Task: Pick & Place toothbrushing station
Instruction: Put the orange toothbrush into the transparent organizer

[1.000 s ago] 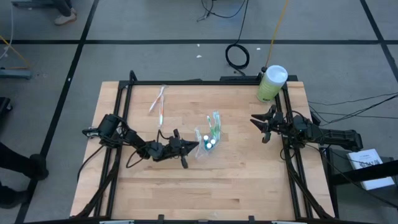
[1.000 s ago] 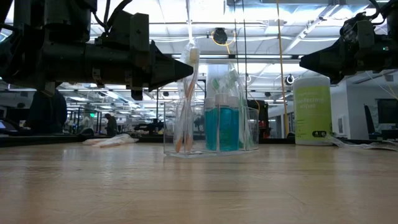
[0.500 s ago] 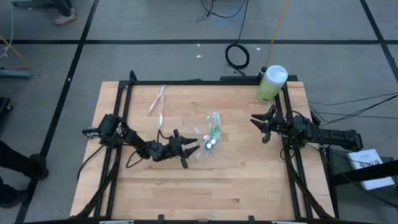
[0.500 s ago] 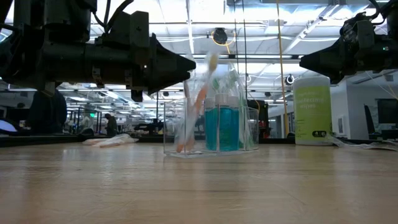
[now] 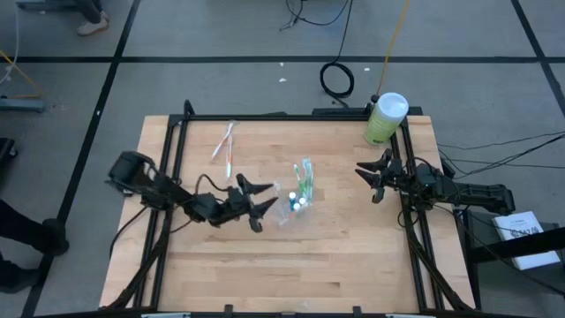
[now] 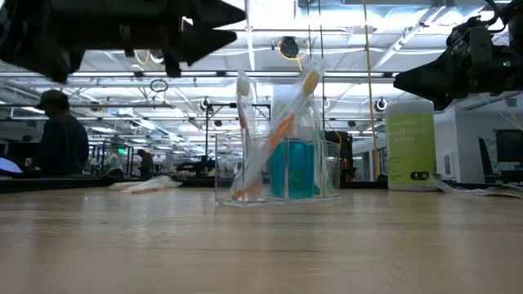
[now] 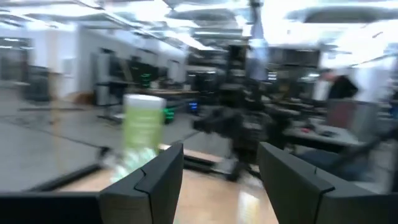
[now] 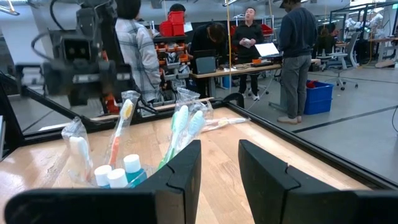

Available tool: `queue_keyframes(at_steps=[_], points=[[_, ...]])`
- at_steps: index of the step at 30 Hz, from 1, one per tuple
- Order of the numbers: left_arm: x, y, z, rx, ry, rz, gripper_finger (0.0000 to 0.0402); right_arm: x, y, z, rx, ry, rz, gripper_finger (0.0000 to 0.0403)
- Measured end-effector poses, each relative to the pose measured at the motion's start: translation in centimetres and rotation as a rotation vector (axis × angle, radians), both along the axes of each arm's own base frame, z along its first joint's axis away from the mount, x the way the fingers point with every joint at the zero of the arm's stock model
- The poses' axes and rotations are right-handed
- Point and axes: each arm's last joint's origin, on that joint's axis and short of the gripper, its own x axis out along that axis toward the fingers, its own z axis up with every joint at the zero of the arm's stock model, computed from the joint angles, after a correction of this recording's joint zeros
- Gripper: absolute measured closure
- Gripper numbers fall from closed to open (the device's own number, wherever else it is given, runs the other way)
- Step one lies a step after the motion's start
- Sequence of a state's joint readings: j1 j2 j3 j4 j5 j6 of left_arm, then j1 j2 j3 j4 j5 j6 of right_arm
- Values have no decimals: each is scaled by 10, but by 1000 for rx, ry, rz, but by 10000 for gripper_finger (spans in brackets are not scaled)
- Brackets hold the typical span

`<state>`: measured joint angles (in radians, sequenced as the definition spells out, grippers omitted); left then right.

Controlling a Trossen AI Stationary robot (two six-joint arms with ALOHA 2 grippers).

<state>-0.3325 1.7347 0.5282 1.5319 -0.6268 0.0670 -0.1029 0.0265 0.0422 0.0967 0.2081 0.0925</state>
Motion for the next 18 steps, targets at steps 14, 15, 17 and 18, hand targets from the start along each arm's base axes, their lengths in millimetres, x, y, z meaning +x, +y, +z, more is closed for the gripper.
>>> queue_keyframes(at_steps=[14,15,17,18], points=[[-39,56,55,-143,262,489,188,0,0,0,0,0,0,305],[-41,63,58,-155,304,510,188,0,0,0,0,0,0,305],[-40,77,65,-186,408,538,188,0,0,0,0,0,0,305],[-40,84,70,-213,464,551,188,0,0,0,0,0,0,305]])
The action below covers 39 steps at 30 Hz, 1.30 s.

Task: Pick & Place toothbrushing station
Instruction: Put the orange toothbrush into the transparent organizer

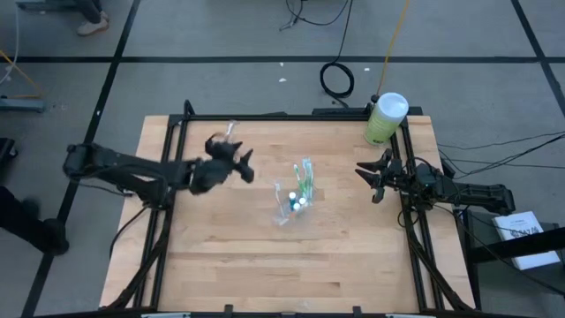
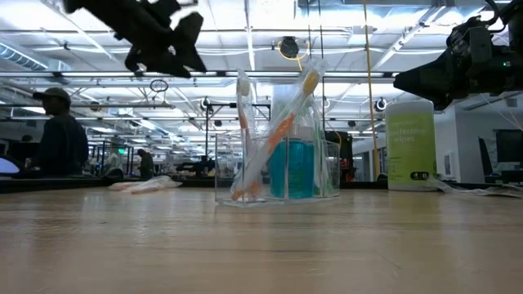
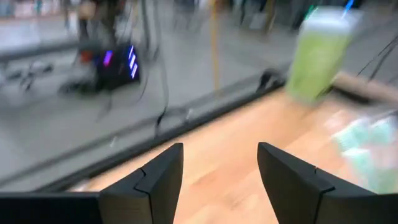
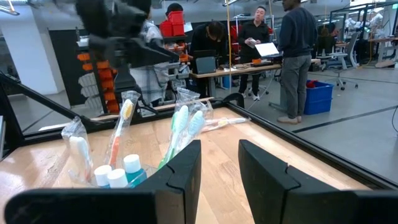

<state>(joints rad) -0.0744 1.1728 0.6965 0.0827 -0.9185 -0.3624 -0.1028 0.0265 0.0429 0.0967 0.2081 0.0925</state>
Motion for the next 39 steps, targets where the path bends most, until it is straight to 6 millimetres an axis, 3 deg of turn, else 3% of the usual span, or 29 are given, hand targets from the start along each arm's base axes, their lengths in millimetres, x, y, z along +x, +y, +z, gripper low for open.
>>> queue_keyframes(at_steps=[5,9,16,22,29,39], points=[[0,44,21,-211,177,108,188,0,0,0,0,0,0,305],[0,77,21,-350,251,149,188,0,0,0,0,0,0,305],[0,124,-21,-552,388,280,188,0,0,0,0,0,0,305],[1,155,-63,-775,396,406,188,0,0,0,0,0,0,305],[-5,178,-99,-901,459,481,188,0,0,0,0,0,0,305],[-1,193,-125,-928,471,481,188,0,0,0,0,0,0,305]])
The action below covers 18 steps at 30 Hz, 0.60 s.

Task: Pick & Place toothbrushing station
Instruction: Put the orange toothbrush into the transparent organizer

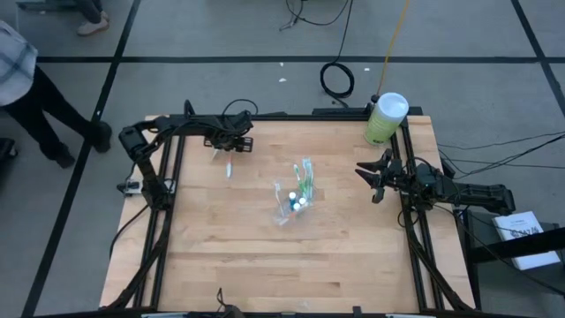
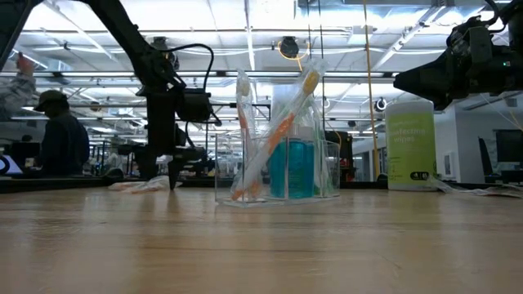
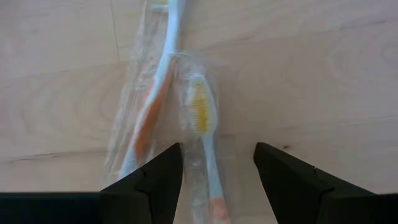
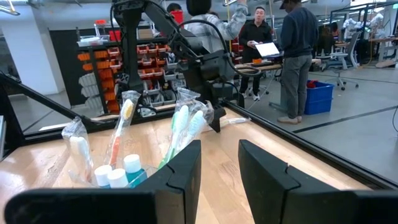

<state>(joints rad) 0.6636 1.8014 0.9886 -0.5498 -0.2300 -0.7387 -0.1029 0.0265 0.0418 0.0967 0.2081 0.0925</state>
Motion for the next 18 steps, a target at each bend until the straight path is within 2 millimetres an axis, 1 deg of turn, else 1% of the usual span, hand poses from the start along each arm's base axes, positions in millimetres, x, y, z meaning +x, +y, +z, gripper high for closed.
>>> queue_keyframes(at_steps=[5,8,11,15,18], points=[[0,1,-5,-10,21,10,188,0,0,0,0,0,0,305],[-1,0,-5,-27,16,9,202,0,0,0,0,0,0,305],[-1,-1,-5,-52,2,0,244,0,0,0,0,0,0,305],[0,-2,-6,-71,-8,-24,317,0,0,0,0,0,0,305],[3,-5,-6,-61,4,-73,362,0,0,0,0,0,0,305]])
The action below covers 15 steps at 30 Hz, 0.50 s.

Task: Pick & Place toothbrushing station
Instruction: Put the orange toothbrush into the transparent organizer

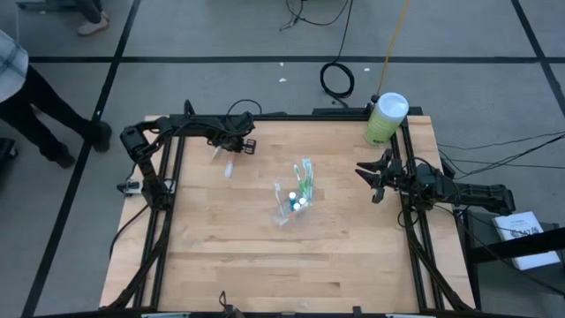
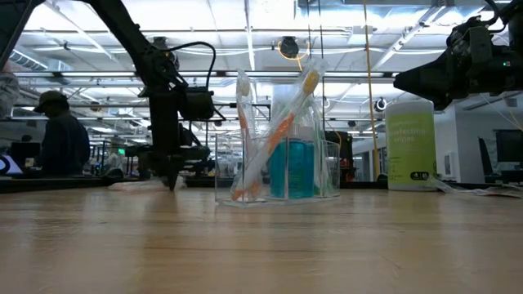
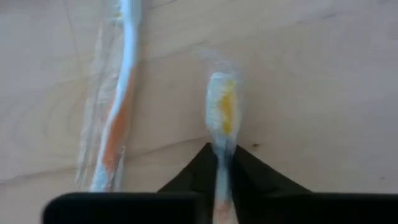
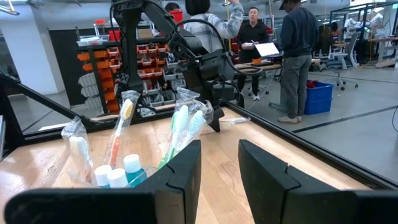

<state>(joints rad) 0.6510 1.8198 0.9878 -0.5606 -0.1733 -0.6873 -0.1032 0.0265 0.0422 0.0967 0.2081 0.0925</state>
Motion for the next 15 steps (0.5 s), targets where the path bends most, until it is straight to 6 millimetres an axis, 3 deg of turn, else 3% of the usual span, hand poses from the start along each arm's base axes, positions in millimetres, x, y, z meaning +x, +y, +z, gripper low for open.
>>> queue_keyframes(at_steps=[4,10,15], points=[[3,-2,0,19,4,-69,391,0,0,0,0,0,0,305],[6,0,1,49,-3,-132,388,0,0,0,0,0,0,305],[6,-6,22,92,-57,-195,392,0,0,0,0,0,0,305]])
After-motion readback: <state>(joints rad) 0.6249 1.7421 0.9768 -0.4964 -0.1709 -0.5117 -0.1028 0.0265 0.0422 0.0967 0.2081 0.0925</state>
